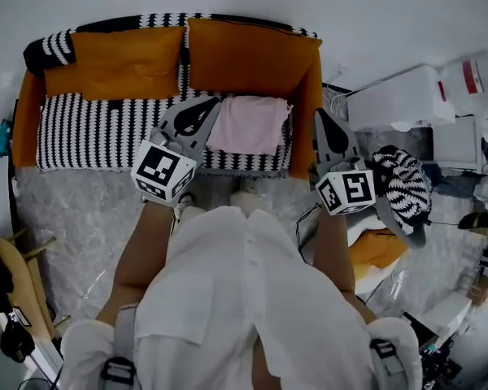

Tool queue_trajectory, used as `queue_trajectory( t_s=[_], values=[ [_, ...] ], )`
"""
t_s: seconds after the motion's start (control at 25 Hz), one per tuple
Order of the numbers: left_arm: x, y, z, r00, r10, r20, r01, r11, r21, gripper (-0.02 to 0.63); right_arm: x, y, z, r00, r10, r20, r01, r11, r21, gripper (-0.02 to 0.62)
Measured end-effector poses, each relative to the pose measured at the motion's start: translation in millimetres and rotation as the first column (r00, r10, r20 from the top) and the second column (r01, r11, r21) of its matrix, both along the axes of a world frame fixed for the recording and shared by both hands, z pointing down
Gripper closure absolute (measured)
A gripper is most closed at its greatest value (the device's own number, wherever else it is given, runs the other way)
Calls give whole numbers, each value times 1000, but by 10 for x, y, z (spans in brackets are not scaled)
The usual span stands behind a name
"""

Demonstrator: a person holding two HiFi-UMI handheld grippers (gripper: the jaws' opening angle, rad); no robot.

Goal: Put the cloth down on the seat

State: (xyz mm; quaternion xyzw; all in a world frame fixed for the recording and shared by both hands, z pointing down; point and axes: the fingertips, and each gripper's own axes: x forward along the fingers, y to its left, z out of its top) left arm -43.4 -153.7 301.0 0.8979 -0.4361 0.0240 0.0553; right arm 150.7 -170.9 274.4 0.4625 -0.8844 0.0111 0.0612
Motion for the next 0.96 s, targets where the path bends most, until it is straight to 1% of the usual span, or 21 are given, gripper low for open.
queue_trajectory(
  t_s=[0.32, 0.56, 0.96],
  values=[
    [-139, 160, -40, 999, -3, -34, 3, 1000, 1, 591, -72, 117, -95, 1000, -21, -10, 21, 1000, 14, 589],
    [-203, 202, -39, 1000, 4, -24, -4, 1000, 0, 591, -162, 161, -126, 999, -33, -30, 33, 999, 13, 589],
    [-219, 217, -57, 1000, 16, -24, -16, 1000, 2, 591, -175, 165, -103, 999, -40, -34, 40, 999, 8, 589]
  ],
)
